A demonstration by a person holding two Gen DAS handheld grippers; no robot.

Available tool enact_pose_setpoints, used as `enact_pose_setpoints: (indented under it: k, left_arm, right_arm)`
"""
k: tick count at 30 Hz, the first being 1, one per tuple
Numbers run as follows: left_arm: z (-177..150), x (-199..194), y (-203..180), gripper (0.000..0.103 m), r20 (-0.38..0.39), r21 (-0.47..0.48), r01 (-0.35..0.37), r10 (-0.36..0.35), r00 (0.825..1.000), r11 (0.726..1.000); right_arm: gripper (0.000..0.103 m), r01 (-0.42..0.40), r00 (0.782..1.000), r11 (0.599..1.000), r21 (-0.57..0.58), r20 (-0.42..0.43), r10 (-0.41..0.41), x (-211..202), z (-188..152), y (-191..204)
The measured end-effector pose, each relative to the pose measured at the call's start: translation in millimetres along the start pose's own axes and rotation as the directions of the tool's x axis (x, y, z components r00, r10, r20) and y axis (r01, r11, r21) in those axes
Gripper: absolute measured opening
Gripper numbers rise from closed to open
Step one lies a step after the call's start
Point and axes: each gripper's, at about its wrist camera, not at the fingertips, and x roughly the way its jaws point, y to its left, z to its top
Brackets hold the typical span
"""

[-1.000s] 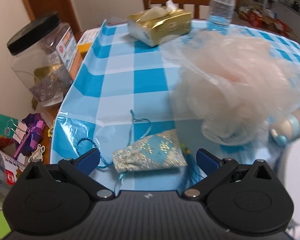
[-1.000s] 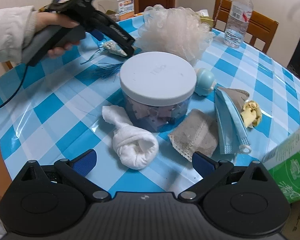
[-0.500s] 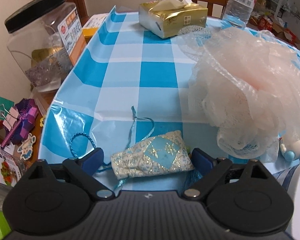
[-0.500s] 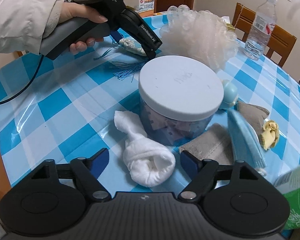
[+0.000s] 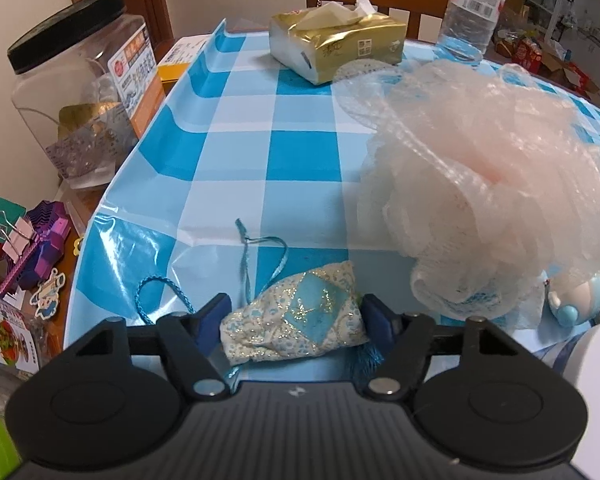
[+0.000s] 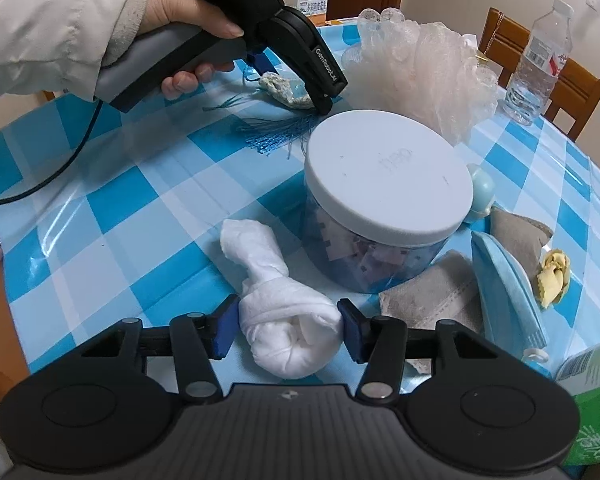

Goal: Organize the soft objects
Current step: 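Close the left gripper on the tasseled pouch while the right gripper grasps the white sock, then carry the pouch and sock into the cardboard box and open both grippers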

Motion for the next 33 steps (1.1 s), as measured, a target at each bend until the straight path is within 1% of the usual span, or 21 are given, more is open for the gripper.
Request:
enact_pose_setpoints:
  k: [3, 4, 5, 9, 10, 14, 16, 21, 33]
  left_arm:
    - [-1.5, -0.3, -0.6, 0.07, 0.01, -0.003, -0.003, 0.003, 1.0, 1.0]
    - [-1.5, -0.5, -0.6, 0.066, 0.011, -0.005, -0.002, 0.002, 1.0, 1.0]
    - [-1.6, -0.7, -0.7, 0.06, 0.012, -0.004, -0.001, 0.001, 1.0, 1.0]
    - [-1.4, -6.3, 0.2, 0.047, 0.02, 0.003, 0.003, -0.003, 1.0, 1.0]
    - [-1.1, -8.4, 1.1, 0.042, 0.022, 0.003, 0.007, -0.007, 1.0, 1.0]
    - [-1.6, -17.0, 4.3, 0.035, 0.026, 0.012, 0.023, -0.023, 0.999, 1.0]
    - [-2.5, -20.4, 5.2, 0.032, 0.025, 0.013, 0.031, -0.031, 0.999, 0.999]
    - [-7.9, -30.4, 5.7, 0.031, 0.02, 0.012, 0.047, -0.047, 0.999, 0.999]
    - [-23.3, -70.8, -3.5, 0.027, 0.016, 0.072, 0.1, -0.102, 0.995, 0.992]
  right_arm:
    - [0.059, 0.004, 1.0, 1.0, -0.005, 0.008, -0.004, 1.6, 2.1, 1.2]
    - [0.059, 0.008, 1.0, 1.0, -0.006, 0.011, -0.008, 2.4, 2.9, 1.9]
    - [0.058, 0.007, 1.0, 1.0, -0.007, 0.01, -0.007, 3.5, 3.9, 2.3]
    - [0.057, 0.017, 1.0, 1.0, -0.012, 0.007, -0.017, 1.8, 4.2, 3.7]
    - [0.057, 0.014, 1.0, 1.0, -0.007, 0.008, -0.014, 0.6, 3.8, 3.1]
    - [0.057, 0.008, 1.0, 1.0, 0.006, 0.006, -0.008, -4.6, 2.2, 1.5]
    - [0.057, 0.008, 1.0, 1.0, 0.008, 0.007, -0.008, -6.0, 1.6, 1.4]
    - [0.057, 0.009, 1.0, 1.0, 0.018, 0.014, -0.009, -14.7, 1.0, 0.1]
    - [0.057, 0.017, 1.0, 0.999, 0.035, 0.025, -0.018, -36.3, -1.8, -2.5]
